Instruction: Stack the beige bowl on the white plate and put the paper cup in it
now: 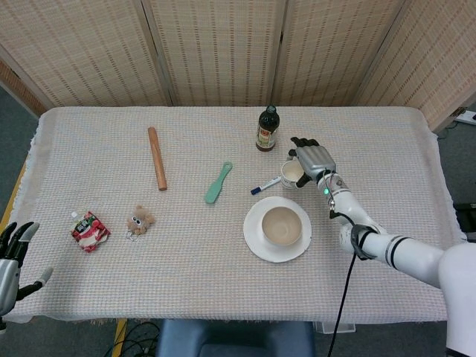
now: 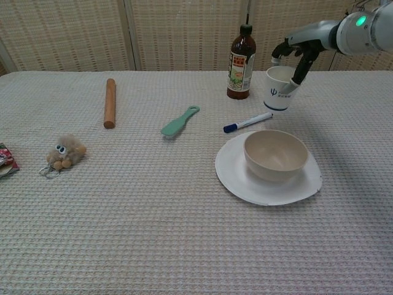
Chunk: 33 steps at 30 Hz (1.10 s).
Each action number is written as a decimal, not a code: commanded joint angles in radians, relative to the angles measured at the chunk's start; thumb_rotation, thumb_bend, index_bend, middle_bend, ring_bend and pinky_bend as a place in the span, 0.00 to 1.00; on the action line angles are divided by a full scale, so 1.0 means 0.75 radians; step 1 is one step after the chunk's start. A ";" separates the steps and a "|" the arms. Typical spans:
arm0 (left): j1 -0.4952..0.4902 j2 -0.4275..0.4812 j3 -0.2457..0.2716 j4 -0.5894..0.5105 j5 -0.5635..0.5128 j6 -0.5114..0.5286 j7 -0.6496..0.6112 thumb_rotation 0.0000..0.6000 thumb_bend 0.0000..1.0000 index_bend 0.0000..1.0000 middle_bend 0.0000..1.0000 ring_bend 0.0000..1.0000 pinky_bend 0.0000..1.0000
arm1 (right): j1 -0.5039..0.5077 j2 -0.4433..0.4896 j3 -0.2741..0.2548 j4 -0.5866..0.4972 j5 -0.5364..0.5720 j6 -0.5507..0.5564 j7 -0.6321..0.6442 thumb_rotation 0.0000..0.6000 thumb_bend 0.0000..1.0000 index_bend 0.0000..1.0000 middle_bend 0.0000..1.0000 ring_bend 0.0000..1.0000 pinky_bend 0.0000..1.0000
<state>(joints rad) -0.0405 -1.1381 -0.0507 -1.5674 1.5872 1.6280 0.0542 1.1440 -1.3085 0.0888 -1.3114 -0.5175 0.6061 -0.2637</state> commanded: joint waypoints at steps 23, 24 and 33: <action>-0.011 -0.015 -0.004 0.004 -0.016 -0.022 0.035 1.00 0.26 0.11 0.16 0.08 0.45 | -0.164 0.431 -0.064 -0.880 -0.286 0.326 -0.188 1.00 0.26 0.45 0.00 0.00 0.00; -0.012 -0.015 -0.003 0.004 -0.015 -0.022 0.035 1.00 0.26 0.11 0.16 0.08 0.45 | -0.171 0.422 -0.069 -0.874 -0.293 0.328 -0.189 1.00 0.26 0.45 0.00 0.00 0.00; -0.009 -0.012 -0.003 0.002 -0.013 -0.015 0.027 1.00 0.26 0.11 0.16 0.08 0.45 | -0.192 0.309 -0.099 -0.767 -0.306 0.281 -0.195 1.00 0.26 0.45 0.00 0.00 0.00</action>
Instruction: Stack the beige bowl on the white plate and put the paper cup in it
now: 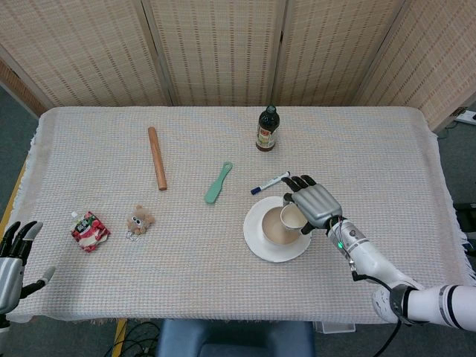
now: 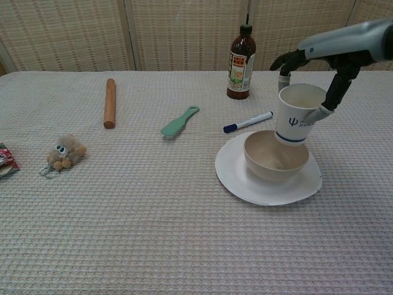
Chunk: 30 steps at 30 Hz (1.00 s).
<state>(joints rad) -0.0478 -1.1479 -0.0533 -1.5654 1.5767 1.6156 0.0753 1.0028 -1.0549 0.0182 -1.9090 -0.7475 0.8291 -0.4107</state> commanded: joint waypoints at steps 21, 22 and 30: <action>0.021 0.023 -0.003 -0.012 0.012 0.047 -0.048 1.00 0.26 0.16 0.16 0.08 0.45 | 0.006 -0.282 -0.015 0.271 0.005 -0.075 -0.007 1.00 0.26 0.38 0.00 0.00 0.00; 0.021 0.023 -0.004 -0.012 0.012 0.046 -0.049 1.00 0.26 0.16 0.16 0.08 0.45 | 0.006 -0.286 -0.016 0.278 0.010 -0.076 -0.009 1.00 0.26 0.37 0.00 0.00 0.00; 0.022 0.024 -0.004 -0.012 0.014 0.049 -0.052 1.00 0.26 0.16 0.16 0.08 0.45 | 0.017 -0.286 -0.023 0.298 0.043 -0.131 -0.001 1.00 0.25 0.16 0.00 0.00 0.00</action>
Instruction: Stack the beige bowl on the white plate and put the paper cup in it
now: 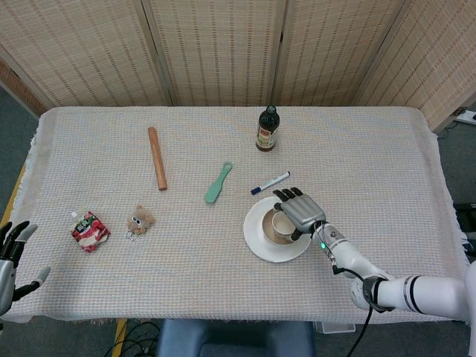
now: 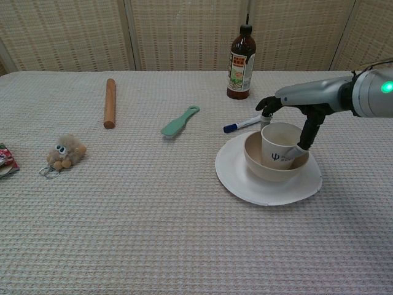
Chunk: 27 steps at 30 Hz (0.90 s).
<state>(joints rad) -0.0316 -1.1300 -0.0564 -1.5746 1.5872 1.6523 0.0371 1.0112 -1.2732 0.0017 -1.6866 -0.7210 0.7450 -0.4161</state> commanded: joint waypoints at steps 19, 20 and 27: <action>-0.007 -0.009 0.008 0.005 0.014 -0.014 0.027 1.00 0.26 0.15 0.16 0.08 0.45 | -0.191 0.450 0.058 -0.377 -0.363 0.162 0.214 1.00 0.17 0.00 0.00 0.00 0.00; -0.008 -0.010 0.009 0.005 0.019 -0.014 0.030 1.00 0.26 0.15 0.16 0.08 0.45 | -0.237 0.466 0.047 -0.386 -0.427 0.222 0.224 1.00 0.16 0.00 0.00 0.00 0.00; -0.017 -0.022 0.022 0.004 0.055 -0.018 0.059 1.00 0.26 0.15 0.16 0.09 0.45 | -0.593 0.408 -0.082 -0.230 -0.821 0.682 0.283 1.00 0.14 0.00 0.00 0.00 0.00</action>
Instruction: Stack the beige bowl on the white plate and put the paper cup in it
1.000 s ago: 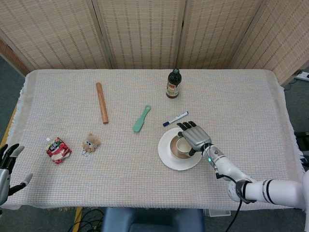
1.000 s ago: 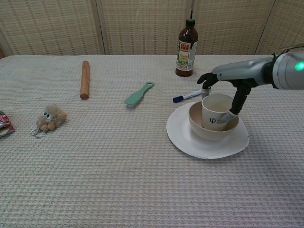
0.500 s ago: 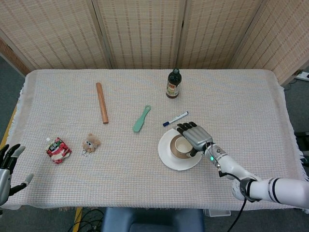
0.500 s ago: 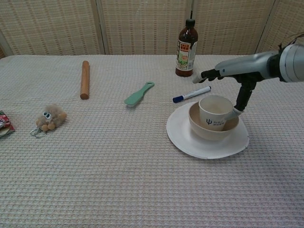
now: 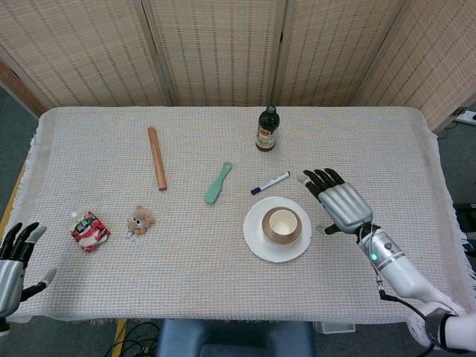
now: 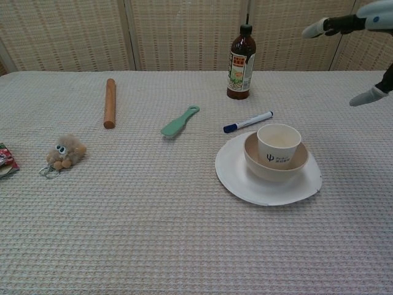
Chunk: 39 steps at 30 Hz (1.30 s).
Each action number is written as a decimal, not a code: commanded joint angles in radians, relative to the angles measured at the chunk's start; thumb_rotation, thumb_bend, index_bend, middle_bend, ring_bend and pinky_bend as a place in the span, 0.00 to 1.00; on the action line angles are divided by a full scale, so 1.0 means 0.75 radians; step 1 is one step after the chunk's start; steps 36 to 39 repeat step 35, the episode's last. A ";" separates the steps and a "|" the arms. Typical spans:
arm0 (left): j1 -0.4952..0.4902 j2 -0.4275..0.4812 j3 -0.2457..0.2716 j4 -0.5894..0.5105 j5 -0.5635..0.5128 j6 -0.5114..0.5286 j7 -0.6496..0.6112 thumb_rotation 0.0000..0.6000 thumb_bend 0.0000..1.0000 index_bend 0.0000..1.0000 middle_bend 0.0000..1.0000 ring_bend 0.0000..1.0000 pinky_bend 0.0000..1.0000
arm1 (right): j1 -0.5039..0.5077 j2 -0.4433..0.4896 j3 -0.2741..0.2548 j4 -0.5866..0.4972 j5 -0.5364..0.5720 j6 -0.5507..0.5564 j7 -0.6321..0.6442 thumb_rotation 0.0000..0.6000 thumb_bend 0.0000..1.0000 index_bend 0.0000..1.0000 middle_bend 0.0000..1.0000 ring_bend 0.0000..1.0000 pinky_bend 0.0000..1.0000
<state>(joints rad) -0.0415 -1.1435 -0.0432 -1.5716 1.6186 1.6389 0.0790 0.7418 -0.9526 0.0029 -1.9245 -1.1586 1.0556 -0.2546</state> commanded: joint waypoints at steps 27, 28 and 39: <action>-0.045 -0.050 0.028 0.037 0.026 -0.078 0.049 1.00 0.26 0.16 0.16 0.11 0.45 | -0.681 -0.222 -0.122 0.530 -0.492 0.612 0.293 1.00 0.13 0.00 0.00 0.00 0.00; -0.044 -0.050 0.028 0.037 0.026 -0.075 0.052 1.00 0.26 0.16 0.16 0.11 0.45 | -0.685 -0.225 -0.119 0.527 -0.498 0.610 0.291 1.00 0.13 0.00 0.00 0.00 0.00; -0.038 -0.048 0.022 0.031 0.017 -0.059 0.052 1.00 0.26 0.16 0.16 0.11 0.45 | -0.693 -0.234 -0.101 0.531 -0.513 0.570 0.281 1.00 0.13 0.00 0.00 0.00 0.00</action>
